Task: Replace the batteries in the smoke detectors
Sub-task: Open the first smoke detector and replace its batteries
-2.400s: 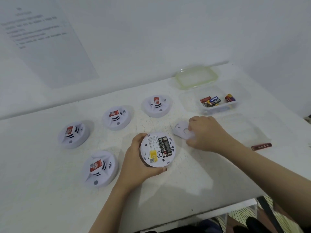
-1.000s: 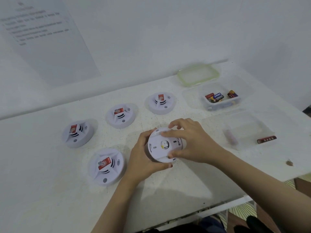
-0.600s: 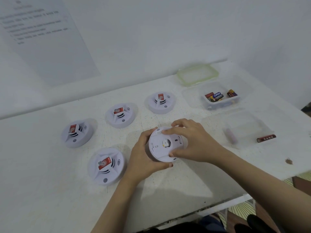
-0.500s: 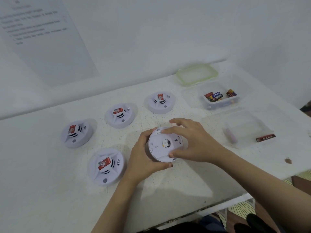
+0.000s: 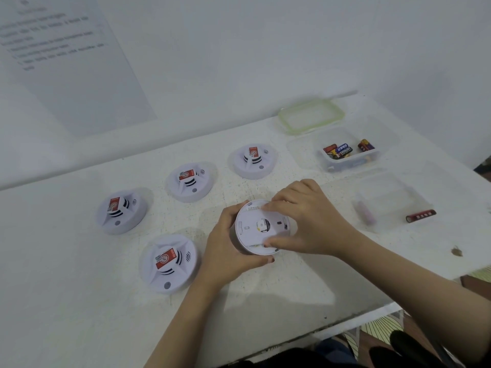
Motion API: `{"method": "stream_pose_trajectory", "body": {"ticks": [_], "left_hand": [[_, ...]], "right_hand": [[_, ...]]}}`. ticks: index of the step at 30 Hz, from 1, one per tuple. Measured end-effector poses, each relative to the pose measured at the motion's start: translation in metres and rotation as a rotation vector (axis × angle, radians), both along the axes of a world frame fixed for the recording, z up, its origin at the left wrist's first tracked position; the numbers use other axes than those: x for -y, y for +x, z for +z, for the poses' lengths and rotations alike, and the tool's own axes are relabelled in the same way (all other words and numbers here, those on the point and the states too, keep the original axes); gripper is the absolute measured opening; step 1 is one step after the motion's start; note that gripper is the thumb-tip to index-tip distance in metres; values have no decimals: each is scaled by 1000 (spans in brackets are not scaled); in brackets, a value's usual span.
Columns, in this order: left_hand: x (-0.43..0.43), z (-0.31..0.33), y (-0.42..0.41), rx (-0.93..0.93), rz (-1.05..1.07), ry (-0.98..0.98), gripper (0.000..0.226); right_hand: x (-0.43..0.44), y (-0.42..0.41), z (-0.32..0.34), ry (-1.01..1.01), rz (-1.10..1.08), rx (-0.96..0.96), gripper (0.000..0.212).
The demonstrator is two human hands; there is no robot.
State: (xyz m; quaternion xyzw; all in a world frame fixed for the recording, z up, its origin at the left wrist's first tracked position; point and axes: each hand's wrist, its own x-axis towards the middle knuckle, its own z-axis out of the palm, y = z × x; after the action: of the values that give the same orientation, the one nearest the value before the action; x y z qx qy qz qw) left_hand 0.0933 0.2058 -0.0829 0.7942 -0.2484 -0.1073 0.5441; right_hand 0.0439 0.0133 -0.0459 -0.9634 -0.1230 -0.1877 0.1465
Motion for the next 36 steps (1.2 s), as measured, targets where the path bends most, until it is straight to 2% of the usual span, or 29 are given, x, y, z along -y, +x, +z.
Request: {"method": "stream_pose_trajectory", "body": {"ticks": [7, 13, 22, 26, 28, 30, 33, 36], "left_hand": [[2, 2, -2, 4, 19, 10, 89], [5, 4, -2, 9, 25, 9, 85], [7, 12, -8, 182, -11, 4, 91], [9, 13, -15, 228, 7, 64, 82], [7, 6, -14, 230, 27, 92, 91], [4, 2, -11, 222, 31, 95, 100], [1, 1, -9, 202, 16, 67, 105], [0, 1, -7, 159, 6, 34, 98]], "right_hand": [[-7, -7, -2, -38, -116, 42, 58], [-11, -10, -8, 26, -183, 47, 56], [-24, -17, -6, 409, -193, -218, 65], [-40, -14, 2, 520, -285, -296, 79], [-45, -13, 3, 577, -294, -303, 81], [-44, -12, 7, 758, -273, -373, 76], [-35, -9, 9, 1288, -189, -552, 71], [-24, -10, 5, 1677, 8, -637, 68]]}}
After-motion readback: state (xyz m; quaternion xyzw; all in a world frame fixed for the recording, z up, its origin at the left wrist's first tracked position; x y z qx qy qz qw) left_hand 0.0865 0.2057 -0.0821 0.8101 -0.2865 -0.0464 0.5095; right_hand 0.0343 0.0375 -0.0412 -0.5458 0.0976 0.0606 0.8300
